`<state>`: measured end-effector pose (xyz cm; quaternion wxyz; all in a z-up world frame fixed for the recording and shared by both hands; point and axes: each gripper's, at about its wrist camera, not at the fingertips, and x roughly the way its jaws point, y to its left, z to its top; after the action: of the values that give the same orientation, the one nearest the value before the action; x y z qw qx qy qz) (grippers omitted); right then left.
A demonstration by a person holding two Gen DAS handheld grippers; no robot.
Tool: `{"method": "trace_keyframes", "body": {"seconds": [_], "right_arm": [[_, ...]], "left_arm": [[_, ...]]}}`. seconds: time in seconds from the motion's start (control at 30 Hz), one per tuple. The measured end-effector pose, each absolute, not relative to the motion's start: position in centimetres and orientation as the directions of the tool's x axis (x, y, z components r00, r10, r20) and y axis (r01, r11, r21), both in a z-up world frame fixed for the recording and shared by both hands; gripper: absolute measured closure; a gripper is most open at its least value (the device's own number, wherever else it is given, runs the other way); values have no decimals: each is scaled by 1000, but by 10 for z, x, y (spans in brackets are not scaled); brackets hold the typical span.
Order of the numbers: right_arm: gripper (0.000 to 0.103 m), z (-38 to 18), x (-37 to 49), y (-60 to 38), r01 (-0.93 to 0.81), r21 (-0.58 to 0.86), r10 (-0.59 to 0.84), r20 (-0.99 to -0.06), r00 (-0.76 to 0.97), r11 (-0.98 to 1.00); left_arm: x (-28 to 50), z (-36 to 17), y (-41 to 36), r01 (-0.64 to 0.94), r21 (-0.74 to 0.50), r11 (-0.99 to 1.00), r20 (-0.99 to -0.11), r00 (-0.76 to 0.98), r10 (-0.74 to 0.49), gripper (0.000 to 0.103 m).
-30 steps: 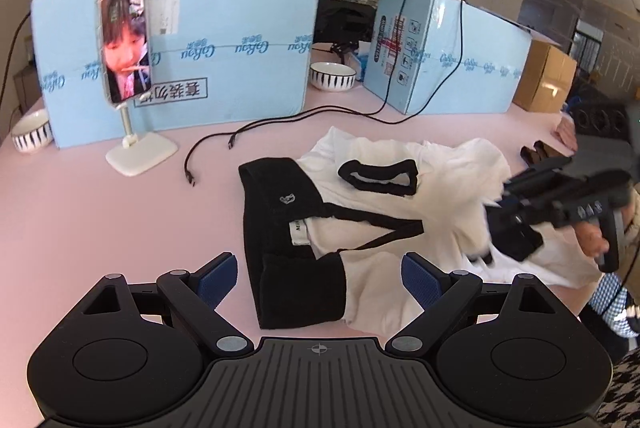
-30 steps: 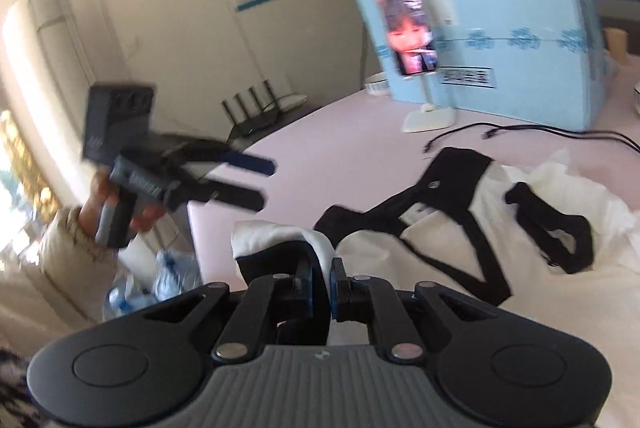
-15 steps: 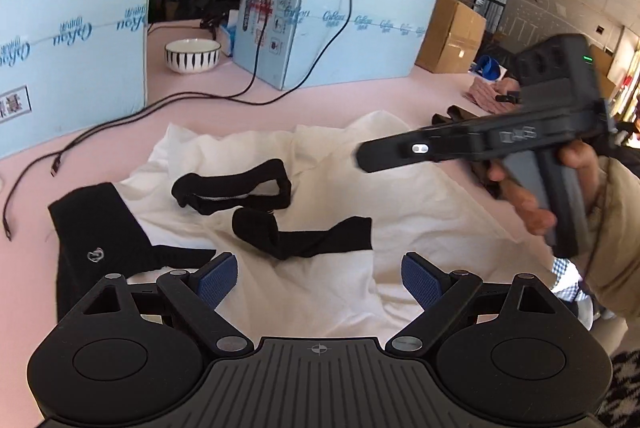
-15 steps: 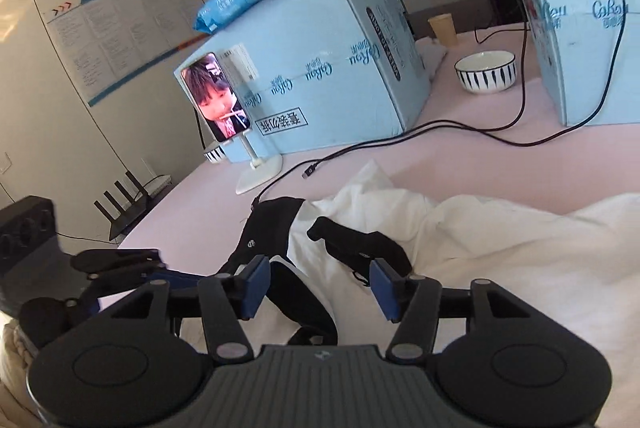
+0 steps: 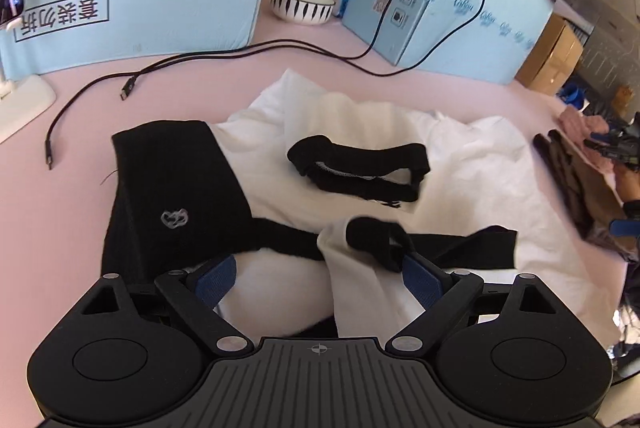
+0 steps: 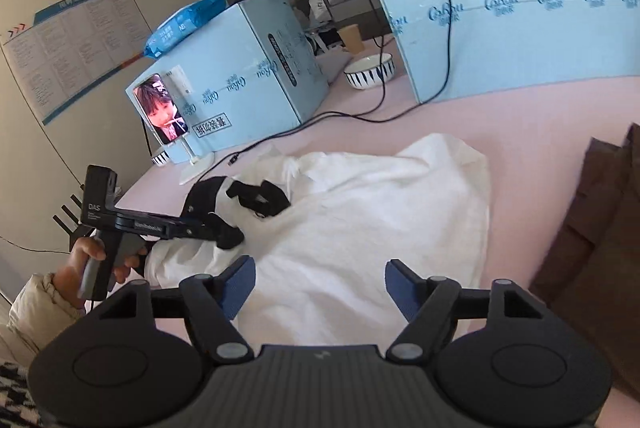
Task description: Fold clothes
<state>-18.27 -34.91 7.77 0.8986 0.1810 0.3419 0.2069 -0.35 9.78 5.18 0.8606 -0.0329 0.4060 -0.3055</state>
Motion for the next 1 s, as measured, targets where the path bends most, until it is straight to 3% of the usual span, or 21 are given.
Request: {"method": "trace_keyframes", "body": {"seconds": [0.13,0.3,0.47,0.5,0.53,0.6,0.63,0.7,0.77,0.9,0.97,1.0], "right_arm": [[21,80,-251,-350,-405,258,480,-495,724,877],[21,48,-273,-333,-420,268,497,-519,695,867],[24,26,-266,-300,-415,109,401,-556,728,903],[34,22,-265,-296,-414,84,387,-558,734,907],[51,19,-262,-293,-410,80,380,-566,731,909],[70,12,-255,-292,-400,107,384,-577,721,910],[84,11,-253,-293,-397,127,395,-568,722,909],[93,10,-251,-298,-390,163,410,-559,720,906],[96,11,-250,-299,-388,166,412,-551,726,906],[98,16,-252,-304,-396,201,440,-522,731,896],[98,20,-253,-309,-387,217,442,-500,745,896],[98,24,-253,-311,-384,214,439,-489,754,898]], "left_arm": [[-70,59,141,586,-172,792,-642,543,-541,7],[-103,47,131,686,35,726,-675,552,-489,7],[-90,39,114,640,71,765,-665,602,-442,7],[-86,37,114,618,68,783,-658,617,-430,7],[-82,34,114,600,62,798,-656,627,-420,8],[-76,27,113,574,46,817,-662,630,-406,8],[-75,23,112,563,39,826,-662,633,-400,9],[-77,19,110,535,39,844,-647,657,-387,10],[-80,17,108,508,47,860,-629,684,-370,16],[-83,20,104,490,50,870,-613,703,-360,60],[-84,22,102,490,73,869,-622,704,-345,71],[-84,23,101,481,91,872,-624,710,-327,82]]}}
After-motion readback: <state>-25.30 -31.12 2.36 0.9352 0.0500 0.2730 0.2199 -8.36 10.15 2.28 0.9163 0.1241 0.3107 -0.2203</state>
